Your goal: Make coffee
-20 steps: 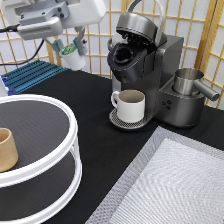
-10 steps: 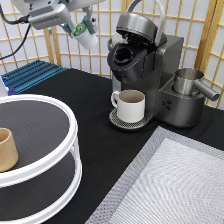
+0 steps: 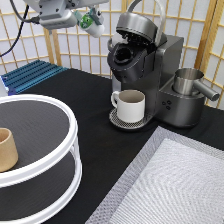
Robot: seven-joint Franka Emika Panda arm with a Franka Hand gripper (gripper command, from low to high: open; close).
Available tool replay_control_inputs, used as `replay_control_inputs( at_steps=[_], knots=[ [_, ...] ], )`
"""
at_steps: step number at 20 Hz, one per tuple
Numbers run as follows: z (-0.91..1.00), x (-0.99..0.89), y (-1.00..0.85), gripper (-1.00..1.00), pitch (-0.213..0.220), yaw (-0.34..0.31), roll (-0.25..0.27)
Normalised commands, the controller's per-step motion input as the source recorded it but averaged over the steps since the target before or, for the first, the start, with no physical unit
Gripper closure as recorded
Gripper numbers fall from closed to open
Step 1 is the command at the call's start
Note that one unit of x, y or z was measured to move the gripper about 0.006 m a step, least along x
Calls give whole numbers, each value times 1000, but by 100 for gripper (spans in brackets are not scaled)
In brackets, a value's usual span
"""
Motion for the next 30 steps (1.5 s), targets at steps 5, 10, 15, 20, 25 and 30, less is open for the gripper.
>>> replay_control_inputs(
  at_steps=[5, 10, 15, 20, 25, 30],
  knots=[
    [105, 398, 234, 100, 74, -185, 70],
    [-16, 257, 264, 100, 37, -177, 8],
    [27, 33, 515, 100, 32, -86, -13],
    [95, 154, 377, 100, 26, -47, 0],
    [-115, 148, 99, 100, 9, -61, 0],
    [-120, 51, 166, 100, 19, -66, -6]
  ],
)
